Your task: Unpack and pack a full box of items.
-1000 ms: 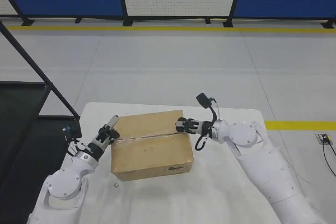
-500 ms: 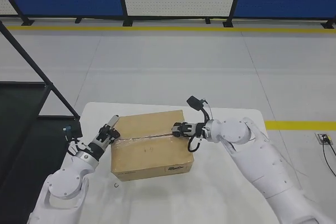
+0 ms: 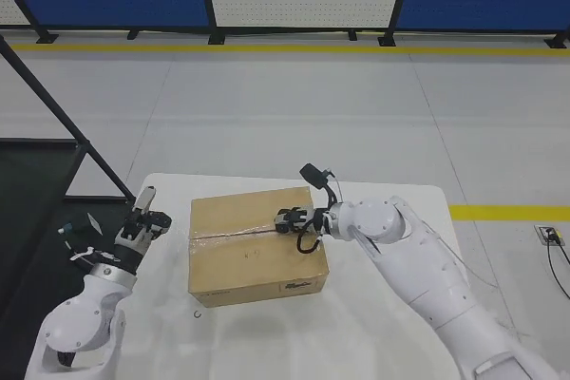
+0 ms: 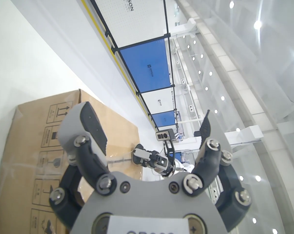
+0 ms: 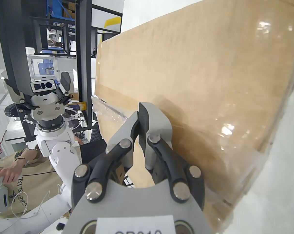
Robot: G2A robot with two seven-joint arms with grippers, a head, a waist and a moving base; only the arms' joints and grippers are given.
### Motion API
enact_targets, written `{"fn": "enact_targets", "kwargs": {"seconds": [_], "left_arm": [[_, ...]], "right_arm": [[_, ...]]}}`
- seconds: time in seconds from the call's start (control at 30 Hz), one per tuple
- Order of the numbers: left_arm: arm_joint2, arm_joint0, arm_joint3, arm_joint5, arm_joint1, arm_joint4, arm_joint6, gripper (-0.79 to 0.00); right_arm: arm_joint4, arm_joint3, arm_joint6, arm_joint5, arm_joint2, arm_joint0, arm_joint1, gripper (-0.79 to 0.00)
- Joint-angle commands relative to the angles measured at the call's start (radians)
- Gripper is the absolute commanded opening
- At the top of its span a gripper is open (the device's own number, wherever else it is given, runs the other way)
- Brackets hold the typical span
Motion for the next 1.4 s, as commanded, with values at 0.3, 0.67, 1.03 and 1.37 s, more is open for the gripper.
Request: {"fn": "enact_targets", "kwargs": {"seconds": [0.3, 0.67, 1.03, 1.37], "left_arm": [[-0.140, 0.162, -0.077, -0.080, 0.002, -0.102, 0.046, 0.000], [-0.247, 0.332, -0.155, -0.180, -0.005, -0.178, 0.087, 0.000], [-0.297, 0.421, -0.166, -0.239, -0.012, -0.222, 0.094, 0.000], [-0.331, 0.480, -0.152, -0.291, -0.019, -0.252, 0.104, 0.000]], "right_arm": [[0.035, 0.087, -0.001, 0.015, -0.086, 0.062, -0.066, -0.785], [0.089, 0.182, -0.042, 0.014, -0.168, 0.117, -0.156, -0.785], [0.154, 0.286, -0.083, -0.025, -0.227, 0.158, -0.258, -0.785], [0.171, 0.384, -0.098, -0.060, -0.290, 0.188, -0.364, -0.785]]}}
